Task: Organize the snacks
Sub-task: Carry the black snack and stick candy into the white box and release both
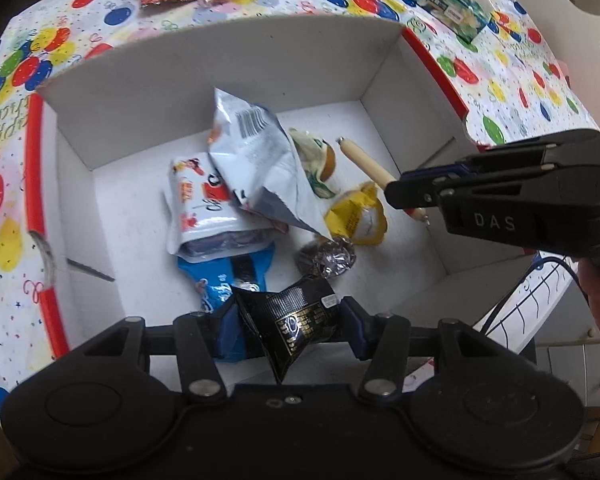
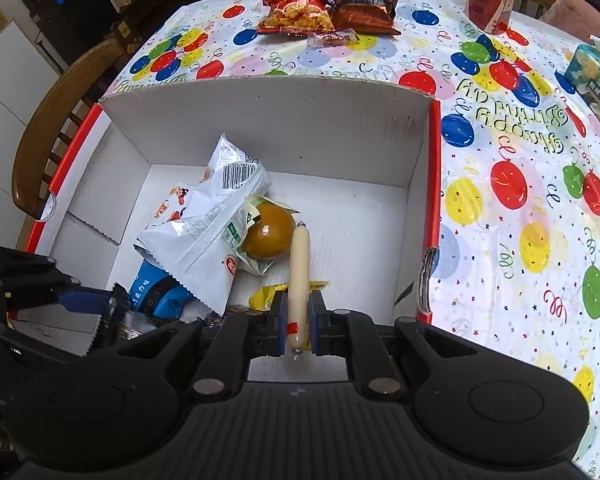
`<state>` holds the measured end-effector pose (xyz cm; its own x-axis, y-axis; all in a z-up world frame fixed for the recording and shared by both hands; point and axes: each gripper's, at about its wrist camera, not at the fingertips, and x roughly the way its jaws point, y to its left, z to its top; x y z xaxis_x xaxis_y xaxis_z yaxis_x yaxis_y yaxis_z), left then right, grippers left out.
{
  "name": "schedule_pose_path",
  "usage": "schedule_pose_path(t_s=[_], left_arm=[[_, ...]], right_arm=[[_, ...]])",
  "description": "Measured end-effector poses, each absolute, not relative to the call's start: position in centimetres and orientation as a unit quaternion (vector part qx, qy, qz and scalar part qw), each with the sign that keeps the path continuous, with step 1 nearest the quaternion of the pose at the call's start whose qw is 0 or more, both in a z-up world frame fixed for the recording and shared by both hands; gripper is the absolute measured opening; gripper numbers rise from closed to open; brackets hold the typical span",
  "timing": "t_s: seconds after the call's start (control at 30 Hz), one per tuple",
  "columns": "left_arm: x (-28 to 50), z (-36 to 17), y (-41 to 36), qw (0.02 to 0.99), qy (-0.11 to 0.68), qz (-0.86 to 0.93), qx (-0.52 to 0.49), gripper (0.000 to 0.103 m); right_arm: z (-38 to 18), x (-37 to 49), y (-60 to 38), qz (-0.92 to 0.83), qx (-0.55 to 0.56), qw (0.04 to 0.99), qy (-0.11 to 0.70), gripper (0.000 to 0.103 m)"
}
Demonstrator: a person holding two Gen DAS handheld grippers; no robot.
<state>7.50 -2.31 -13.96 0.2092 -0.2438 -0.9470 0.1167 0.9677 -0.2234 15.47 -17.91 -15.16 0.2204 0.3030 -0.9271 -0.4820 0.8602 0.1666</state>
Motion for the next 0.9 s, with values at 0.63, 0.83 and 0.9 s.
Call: schedule_pose_path(t_s=[0.63,0.83,0.9], left_arm=[[7.5,-14.5,-3.2,0.775,0.618,-0.124,-0.042,0.059],[7.3,-13.4,-3.0,0.785,0.605,-0.125,-0.046,0.07],[7.2,-12.9,-2.8,0.789,0.599,-0.125,-0.048,0.074]], right_arm=[[-14.4,15.2,-18.6,0.256,-0.061,0.774,0.576,0.011],[-13.5,15.0,-19.3,0.258,-0.054,0.779,0.569,0.012],[-13.2,14.9,-19.4,0.261,-0.053,0.779,0.568,0.012]])
